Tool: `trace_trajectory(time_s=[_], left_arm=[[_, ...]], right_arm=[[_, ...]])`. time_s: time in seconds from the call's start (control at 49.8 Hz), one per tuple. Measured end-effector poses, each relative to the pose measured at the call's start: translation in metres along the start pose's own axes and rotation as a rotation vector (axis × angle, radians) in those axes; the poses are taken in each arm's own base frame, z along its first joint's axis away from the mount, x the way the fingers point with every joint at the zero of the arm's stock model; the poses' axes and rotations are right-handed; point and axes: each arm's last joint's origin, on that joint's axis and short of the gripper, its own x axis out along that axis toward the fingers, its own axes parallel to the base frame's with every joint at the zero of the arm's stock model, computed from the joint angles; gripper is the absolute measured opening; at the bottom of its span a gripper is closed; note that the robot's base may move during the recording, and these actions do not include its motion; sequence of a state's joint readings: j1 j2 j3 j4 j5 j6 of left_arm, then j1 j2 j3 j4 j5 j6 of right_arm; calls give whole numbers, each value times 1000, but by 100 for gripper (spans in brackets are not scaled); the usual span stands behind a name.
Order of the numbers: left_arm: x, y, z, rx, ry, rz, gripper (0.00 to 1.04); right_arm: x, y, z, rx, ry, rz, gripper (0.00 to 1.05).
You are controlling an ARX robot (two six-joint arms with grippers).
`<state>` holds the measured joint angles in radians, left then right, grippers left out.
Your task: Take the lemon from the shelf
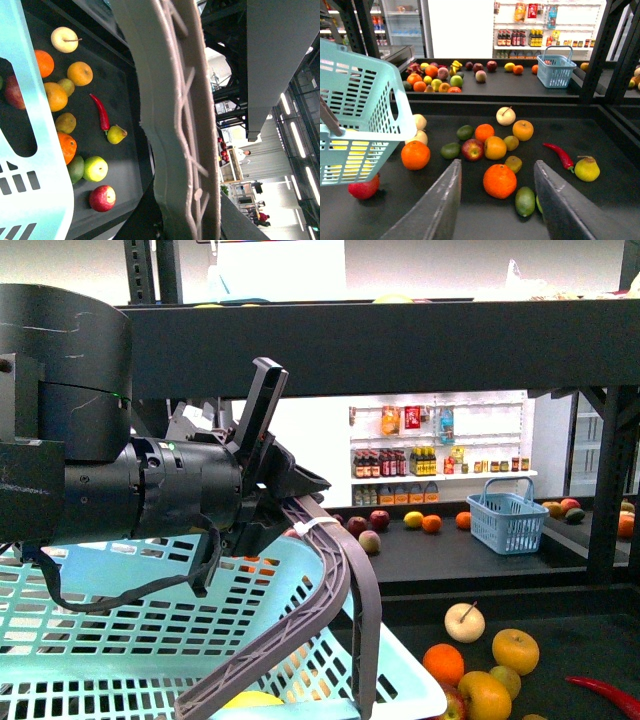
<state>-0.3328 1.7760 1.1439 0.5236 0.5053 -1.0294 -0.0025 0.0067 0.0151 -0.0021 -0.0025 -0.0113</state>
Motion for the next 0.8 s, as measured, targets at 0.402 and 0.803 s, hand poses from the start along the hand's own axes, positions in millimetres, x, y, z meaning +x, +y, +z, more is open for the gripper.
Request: trace_trajectory(time_s=[0.402,0.803], left_arm=[[2,1,0,-17,-39,65,9],[-22,5,48,-132,-436,-13,9]], right_arm=[[0,0,0,1,0,0,97],[0,0,0,1,-1,0,97]])
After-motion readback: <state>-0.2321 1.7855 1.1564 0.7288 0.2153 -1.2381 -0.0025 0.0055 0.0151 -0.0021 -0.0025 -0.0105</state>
